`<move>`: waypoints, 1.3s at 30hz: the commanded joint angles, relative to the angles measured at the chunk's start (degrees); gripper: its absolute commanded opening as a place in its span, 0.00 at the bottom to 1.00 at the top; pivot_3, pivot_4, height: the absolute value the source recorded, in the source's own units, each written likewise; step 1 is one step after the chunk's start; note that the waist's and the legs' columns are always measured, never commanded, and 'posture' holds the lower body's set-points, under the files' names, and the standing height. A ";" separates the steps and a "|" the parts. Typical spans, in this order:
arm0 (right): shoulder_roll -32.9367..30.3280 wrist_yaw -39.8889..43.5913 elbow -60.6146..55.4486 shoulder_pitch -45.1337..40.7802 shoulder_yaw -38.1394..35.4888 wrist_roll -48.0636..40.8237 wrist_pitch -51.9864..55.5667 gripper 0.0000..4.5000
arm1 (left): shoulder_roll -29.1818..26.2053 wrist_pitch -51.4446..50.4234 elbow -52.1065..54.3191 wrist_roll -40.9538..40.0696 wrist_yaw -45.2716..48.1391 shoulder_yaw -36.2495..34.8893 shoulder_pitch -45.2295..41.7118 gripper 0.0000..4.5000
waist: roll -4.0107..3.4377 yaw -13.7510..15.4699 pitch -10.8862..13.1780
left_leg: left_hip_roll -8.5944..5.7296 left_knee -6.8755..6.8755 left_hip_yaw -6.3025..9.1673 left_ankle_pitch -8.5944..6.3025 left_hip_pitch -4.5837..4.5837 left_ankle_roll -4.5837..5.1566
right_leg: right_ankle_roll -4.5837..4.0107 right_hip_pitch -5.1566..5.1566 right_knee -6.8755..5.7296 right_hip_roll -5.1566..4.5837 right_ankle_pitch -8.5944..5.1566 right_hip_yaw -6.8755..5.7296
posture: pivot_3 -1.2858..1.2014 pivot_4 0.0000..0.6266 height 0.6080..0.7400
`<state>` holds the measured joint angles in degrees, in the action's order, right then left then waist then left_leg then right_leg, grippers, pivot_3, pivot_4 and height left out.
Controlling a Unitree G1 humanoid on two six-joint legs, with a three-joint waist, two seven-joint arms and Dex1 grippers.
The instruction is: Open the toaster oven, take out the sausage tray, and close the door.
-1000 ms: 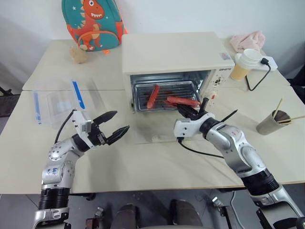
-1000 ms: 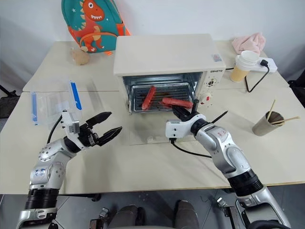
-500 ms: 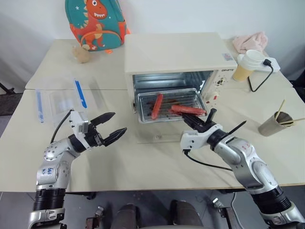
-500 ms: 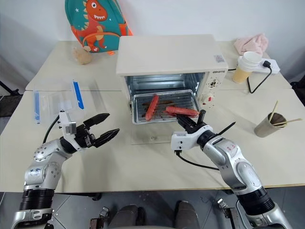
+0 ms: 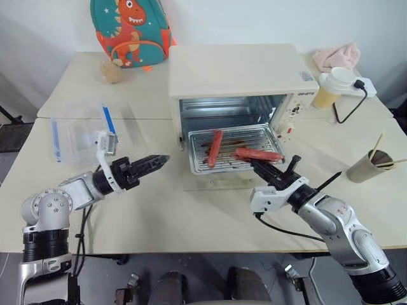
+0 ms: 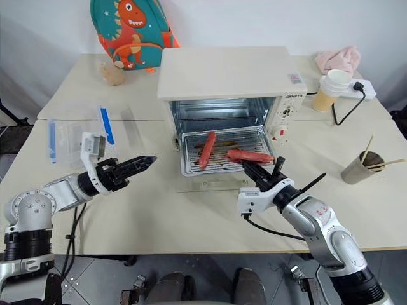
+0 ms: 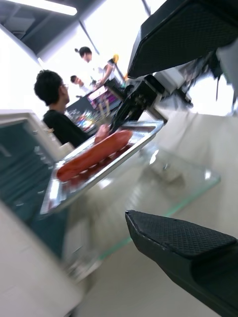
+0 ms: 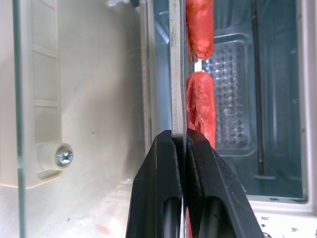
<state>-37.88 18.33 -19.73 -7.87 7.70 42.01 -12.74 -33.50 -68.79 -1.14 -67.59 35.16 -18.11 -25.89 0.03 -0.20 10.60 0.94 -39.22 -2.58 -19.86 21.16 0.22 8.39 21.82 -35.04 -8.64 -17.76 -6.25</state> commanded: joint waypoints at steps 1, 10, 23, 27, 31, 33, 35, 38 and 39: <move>-0.72 -0.69 -4.06 0.40 -2.23 -0.90 -1.74 0.00 | 2.80 -5.86 -1.93 -7.05 -8.57 -2.82 -3.60 1.00 | 0.00 0.01 0.00 | 0.00 0.00 0.00 0.00 0.00 0.00 | 0.00 0.00 0.00 0.00 0.00 0.00 | 0.52 0.24 1.00; -0.74 2.08 -5.84 -0.58 -2.43 -2.55 -3.37 0.00 | 11.39 -9.14 -10.49 -20.27 -31.98 -6.66 -8.87 1.00 | 0.02 0.11 0.00 | -0.03 -0.03 0.08 0.02 -0.06 -0.03 | 0.00 -0.11 0.01 -0.01 0.00 -0.01 | 0.52 0.24 1.00; 0.77 4.79 -7.05 -1.31 -1.20 -3.66 -4.38 0.00 | 13.09 -5.35 -13.60 -42.20 -49.48 0.93 -6.72 0.26 | 0.03 0.20 0.00 | -0.05 -0.04 0.10 0.04 -0.11 -0.06 | 0.00 -0.16 0.01 0.00 0.00 0.00 | 0.52 0.24 1.00; 0.83 5.89 -7.06 -1.21 -1.22 -4.46 -4.32 0.00 | 12.77 -4.58 -13.52 -45.41 -50.26 2.08 -6.37 0.00 | 0.03 0.20 0.00 | -0.05 -0.04 0.10 0.04 -0.11 -0.06 | 0.00 -0.16 0.02 0.00 0.00 0.00 | 0.52 0.24 1.00; 1.33 10.18 -7.09 -1.28 -2.07 -11.74 -1.89 0.06 | 13.27 -5.06 -14.21 -45.41 -50.80 0.57 -6.55 0.00 | 0.03 0.26 0.00 | -0.07 -0.04 0.09 0.04 -0.11 -0.06 | 0.00 -0.20 0.05 0.02 0.00 -0.01 | 0.52 0.24 1.00; 0.64 11.49 -6.93 -1.98 -2.20 -14.04 -2.58 0.19 | 13.51 -5.17 -14.39 -45.41 -51.34 -0.21 -6.47 0.00 | 0.03 0.22 0.00 | -0.07 -0.04 0.09 0.04 -0.11 -0.06 | 0.00 -0.20 0.07 0.02 0.00 -0.01 | 0.52 0.24 1.00; -0.12 13.22 -7.04 -2.09 -2.36 -17.20 -2.84 0.33 | 14.33 -5.16 -14.23 -45.41 -52.22 -1.35 -6.37 0.00 | 0.03 0.21 0.00 | -0.06 -0.04 0.10 0.04 -0.11 -0.06 | 0.00 -0.20 0.06 0.03 0.00 -0.02 | 0.52 0.24 1.00; -0.89 15.93 -7.92 -0.76 -3.13 -24.77 -3.72 0.56 | 15.42 -4.91 -13.76 -45.41 -54.01 -3.51 -6.15 0.00 | 0.04 0.33 0.00 | -0.06 -0.04 0.11 0.04 -0.10 -0.06 | 0.00 -0.20 0.06 0.02 0.00 -0.03 | 0.52 0.24 1.00; -1.14 17.22 -8.40 0.13 -3.42 -28.41 -4.05 0.65 | 15.71 -4.98 -13.54 -45.41 -54.37 -4.44 -6.07 0.00 | 0.04 0.39 0.00 | -0.06 -0.04 0.11 0.04 -0.10 -0.06 | 0.00 -0.21 0.07 0.02 0.00 -0.03 | 0.52 0.24 1.00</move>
<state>-38.13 33.79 -24.91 -8.77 6.04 19.58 -15.43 -18.08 -73.76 -16.44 -110.76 -19.06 -20.12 -32.16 0.07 0.19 10.59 0.88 -39.27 -2.45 -19.82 21.07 0.16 8.39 21.60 -34.96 -8.62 -17.76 -6.27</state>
